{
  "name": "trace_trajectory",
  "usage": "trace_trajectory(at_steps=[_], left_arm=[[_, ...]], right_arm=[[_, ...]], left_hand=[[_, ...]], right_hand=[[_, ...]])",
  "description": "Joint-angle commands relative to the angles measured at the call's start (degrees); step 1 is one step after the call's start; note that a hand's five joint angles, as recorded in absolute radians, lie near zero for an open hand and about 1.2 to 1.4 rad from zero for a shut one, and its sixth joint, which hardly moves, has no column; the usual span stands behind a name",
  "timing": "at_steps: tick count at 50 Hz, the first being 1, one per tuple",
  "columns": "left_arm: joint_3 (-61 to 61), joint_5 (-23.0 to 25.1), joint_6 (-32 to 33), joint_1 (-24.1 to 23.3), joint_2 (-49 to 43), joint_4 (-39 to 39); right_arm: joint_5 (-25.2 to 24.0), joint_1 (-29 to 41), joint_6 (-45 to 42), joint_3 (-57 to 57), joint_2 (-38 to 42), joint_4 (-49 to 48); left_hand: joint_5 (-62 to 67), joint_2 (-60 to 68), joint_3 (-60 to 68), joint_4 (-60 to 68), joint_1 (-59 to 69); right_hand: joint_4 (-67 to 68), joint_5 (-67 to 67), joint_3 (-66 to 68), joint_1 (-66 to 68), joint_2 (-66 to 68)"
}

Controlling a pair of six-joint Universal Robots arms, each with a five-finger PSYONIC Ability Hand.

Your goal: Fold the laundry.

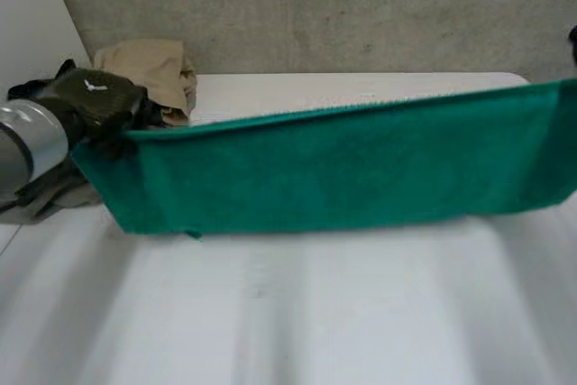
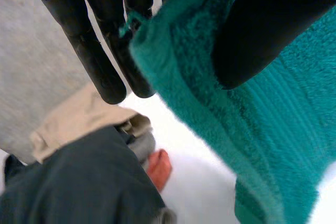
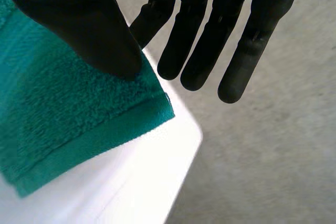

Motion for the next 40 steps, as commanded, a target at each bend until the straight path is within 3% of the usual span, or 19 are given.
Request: trace_trajectory(at_steps=[1,4,8,10,13,16,21,29,35,40], left_arm=[[9.67,-0.7,0.06,-1.69,-12.93,5.14],[20.63,-1.92,-0.11,-3.71,-20.83,14.42],[27.78,-3.24,-0.64,-4.51,-24.27,28.22],[29.46,-3.25,-1.25,-4.68,-24.98,40.08],[30.25,-3.86,-3.44,-4.25,-25.33,53.34],[29.81,-4.47,-5.64,-4.16,-25.42,58.48],[30.35,-6.68,-9.68,-3.36,-26.47,57.01],[20.16,-1.58,-11.36,-3.28,-27.26,53.66],[10.23,-0.96,-10.31,-3.28,-27.79,53.05],[0.05,-0.52,-5.49,-4.94,-26.92,47.53]], right_arm=[[2.03,1.11,1.56,-6.75,13.94,-2.51],[6.07,2.51,4.63,-15.0,20.97,-7.77],[10.12,6.03,10.26,-24.95,25.21,-17.61],[11.44,7.43,14.37,-28.12,25.74,-26.1],[12.32,7.44,18.43,-27.79,25.3,-35.71],[12.76,7.44,21.95,-24.72,23.99,-47.14],[11.71,7.71,21.08,-18.48,21.7,-51.48],[7.76,8.23,18.97,-9.78,22.58,-47.61],[7.31,8.23,15.99,-5.55,27.49,-40.76],[7.05,7.71,9.93,-1.6,28.56,-32.94]], left_hand=[[14.08,11.41,11.64,11.22,12.78],[14.08,11.41,11.64,11.22,12.78],[14.08,11.41,11.64,11.22,12.78],[14.08,11.41,11.64,11.22,12.78],[14.08,11.41,11.64,11.22,12.78],[14.08,11.41,11.64,11.22,12.78],[14.08,11.41,11.64,11.22,12.78],[14.08,11.41,11.64,11.22,12.78],[14.08,11.41,11.64,11.22,12.78],[14.08,11.41,11.64,11.22,12.78]], right_hand=[[11.54,11.99,11.87,15.15,12.63],[11.54,11.99,11.87,15.15,12.63],[11.54,11.99,11.87,15.15,12.63],[11.54,11.99,11.87,15.15,12.63],[11.54,11.99,11.87,15.15,12.63],[11.54,11.99,11.87,15.15,12.63],[11.54,11.99,11.87,15.15,12.63],[11.54,11.99,11.87,15.15,12.63],[11.54,11.99,11.87,15.15,12.63],[11.54,11.99,11.87,15.15,12.63]])
